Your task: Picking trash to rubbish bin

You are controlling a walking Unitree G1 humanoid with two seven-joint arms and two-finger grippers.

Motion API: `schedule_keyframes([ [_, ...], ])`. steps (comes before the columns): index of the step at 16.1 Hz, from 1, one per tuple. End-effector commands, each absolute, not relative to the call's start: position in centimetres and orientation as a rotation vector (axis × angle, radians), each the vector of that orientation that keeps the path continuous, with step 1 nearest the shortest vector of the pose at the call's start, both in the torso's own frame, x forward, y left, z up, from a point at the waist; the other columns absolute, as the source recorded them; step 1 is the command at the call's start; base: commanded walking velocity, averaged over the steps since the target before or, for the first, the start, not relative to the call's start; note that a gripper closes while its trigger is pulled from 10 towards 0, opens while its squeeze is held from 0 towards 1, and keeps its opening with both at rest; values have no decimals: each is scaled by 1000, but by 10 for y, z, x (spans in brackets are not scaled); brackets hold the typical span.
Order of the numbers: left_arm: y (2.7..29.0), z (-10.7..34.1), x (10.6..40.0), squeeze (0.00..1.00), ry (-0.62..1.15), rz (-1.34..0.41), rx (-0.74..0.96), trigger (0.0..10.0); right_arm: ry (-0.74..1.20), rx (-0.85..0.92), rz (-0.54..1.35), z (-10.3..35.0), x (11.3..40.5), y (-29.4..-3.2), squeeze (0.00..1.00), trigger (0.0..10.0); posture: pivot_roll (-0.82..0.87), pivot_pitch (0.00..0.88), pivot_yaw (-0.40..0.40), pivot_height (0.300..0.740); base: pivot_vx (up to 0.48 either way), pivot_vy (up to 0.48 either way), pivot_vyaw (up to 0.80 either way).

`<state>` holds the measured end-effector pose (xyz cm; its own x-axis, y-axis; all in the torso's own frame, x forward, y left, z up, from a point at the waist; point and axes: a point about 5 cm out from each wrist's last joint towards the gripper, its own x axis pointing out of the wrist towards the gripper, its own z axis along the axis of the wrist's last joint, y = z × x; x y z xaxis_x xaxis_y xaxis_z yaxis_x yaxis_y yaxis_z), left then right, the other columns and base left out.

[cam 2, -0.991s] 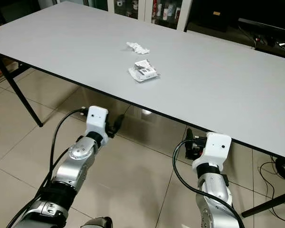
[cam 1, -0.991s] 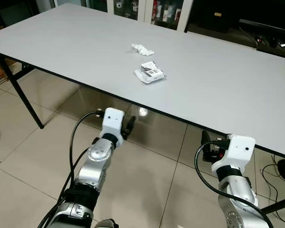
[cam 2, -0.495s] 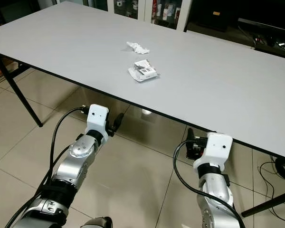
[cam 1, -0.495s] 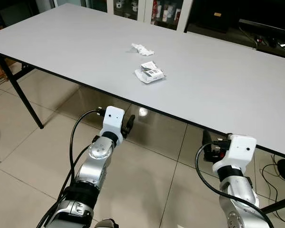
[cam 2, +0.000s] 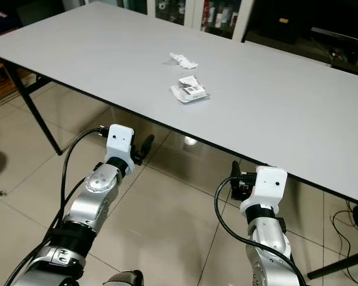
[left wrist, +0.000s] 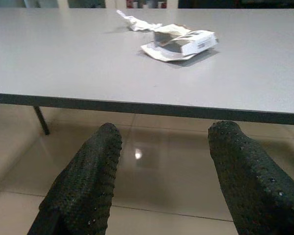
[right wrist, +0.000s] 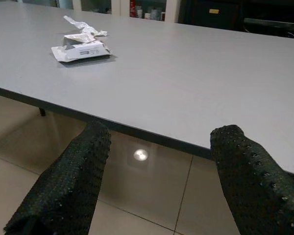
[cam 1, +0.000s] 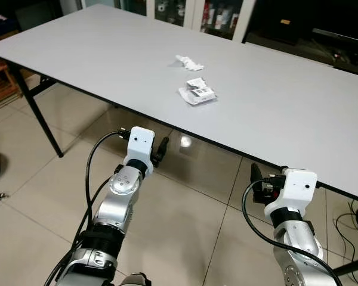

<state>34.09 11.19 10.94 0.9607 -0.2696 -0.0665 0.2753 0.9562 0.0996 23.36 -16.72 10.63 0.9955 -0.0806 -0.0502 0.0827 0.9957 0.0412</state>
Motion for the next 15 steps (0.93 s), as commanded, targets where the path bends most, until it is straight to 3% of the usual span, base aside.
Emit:
schedule_keyframes([
  [1, 108, 116, 346, 0, 54, -285, 99, 10000, 45, 38, -96, 107, 232, -172, 0, 10000, 145, 71, -80, 740, 262, 0, 0],
  [15, 110, 122, 352, 0, 58, -280, 104, 10000, -11, 25, -69, 121, 234, -165, 0, 10000, 141, 82, -75, 740, 438, 0, 0],
])
